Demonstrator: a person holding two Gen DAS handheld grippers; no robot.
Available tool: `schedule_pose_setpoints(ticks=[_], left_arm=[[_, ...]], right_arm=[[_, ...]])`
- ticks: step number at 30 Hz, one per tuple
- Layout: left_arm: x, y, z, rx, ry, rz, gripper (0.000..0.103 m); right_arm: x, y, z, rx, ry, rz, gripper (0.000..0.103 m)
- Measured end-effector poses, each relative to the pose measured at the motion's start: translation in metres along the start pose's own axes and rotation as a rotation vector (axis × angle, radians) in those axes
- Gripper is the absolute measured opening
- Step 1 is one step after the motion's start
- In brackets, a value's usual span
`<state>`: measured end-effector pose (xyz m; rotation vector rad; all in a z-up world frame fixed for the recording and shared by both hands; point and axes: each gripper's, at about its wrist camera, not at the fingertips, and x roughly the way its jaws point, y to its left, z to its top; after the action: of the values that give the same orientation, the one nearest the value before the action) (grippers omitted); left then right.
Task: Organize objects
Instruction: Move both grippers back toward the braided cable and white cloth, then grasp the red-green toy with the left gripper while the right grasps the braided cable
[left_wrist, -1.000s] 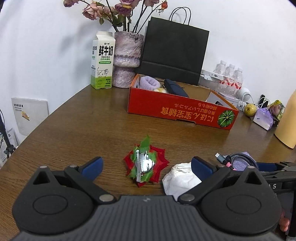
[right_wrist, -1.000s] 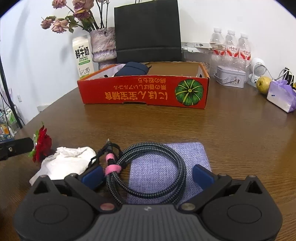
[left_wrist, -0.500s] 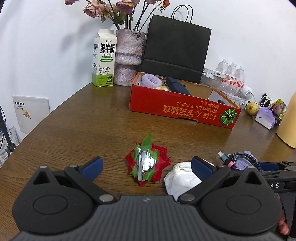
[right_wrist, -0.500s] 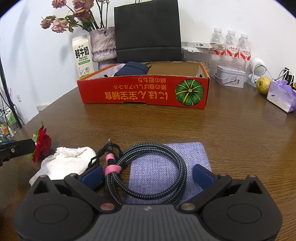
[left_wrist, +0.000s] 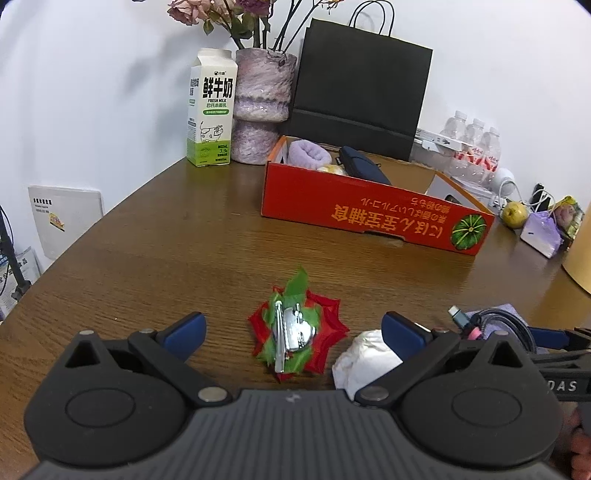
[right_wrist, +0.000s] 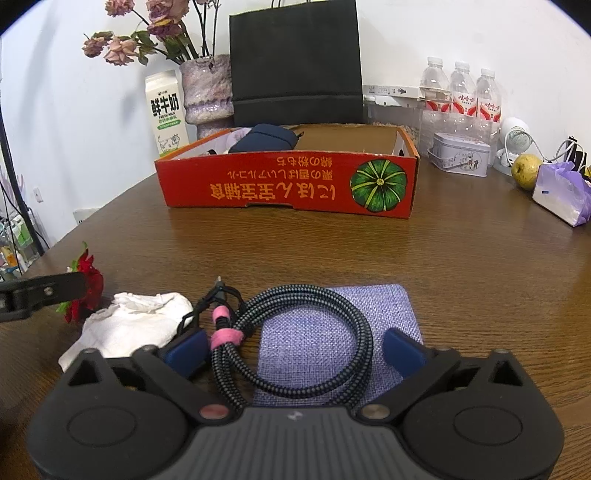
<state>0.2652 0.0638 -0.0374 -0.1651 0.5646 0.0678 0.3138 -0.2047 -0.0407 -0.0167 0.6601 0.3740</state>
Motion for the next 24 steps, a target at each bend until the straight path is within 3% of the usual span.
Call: schedule_pose_setpoints(ticks=[6, 9, 11, 12, 14, 17, 24], left_arm=[[0.004, -0.003, 0.001, 0.009, -0.009, 0.007, 0.103], [0.005, -0.006, 0.001, 0.021, -0.022, -0.002, 0.098], [0.007, -0.008, 0.001, 0.021, -0.018, -0.012, 0.075], [0.008, -0.009, 0.002, 0.017, -0.009, -0.025, 0.068], [0.009, -0.009, 0.002, 0.008, 0.008, -0.048, 0.042], [0.006, -0.008, 0.002, 0.003, -0.007, -0.057, 0.036], [-0.006, -0.006, 0.000, -0.009, -0.057, -0.048, 0.034]], right_arm=[[-0.006, 0.003, -0.001, -0.012, -0.033, -0.010, 0.089], [-0.011, 0.005, 0.000, -0.024, -0.066, -0.033, 0.089], [-0.013, 0.006, 0.000, -0.030, -0.081, -0.045, 0.089], [-0.014, 0.006, 0.000, -0.032, -0.086, -0.047, 0.089], [-0.016, 0.006, 0.000, -0.033, -0.100, -0.051, 0.089], [-0.019, 0.005, 0.000, -0.035, -0.116, -0.053, 0.089], [-0.027, 0.006, -0.001, -0.038, -0.156, -0.055, 0.089]])
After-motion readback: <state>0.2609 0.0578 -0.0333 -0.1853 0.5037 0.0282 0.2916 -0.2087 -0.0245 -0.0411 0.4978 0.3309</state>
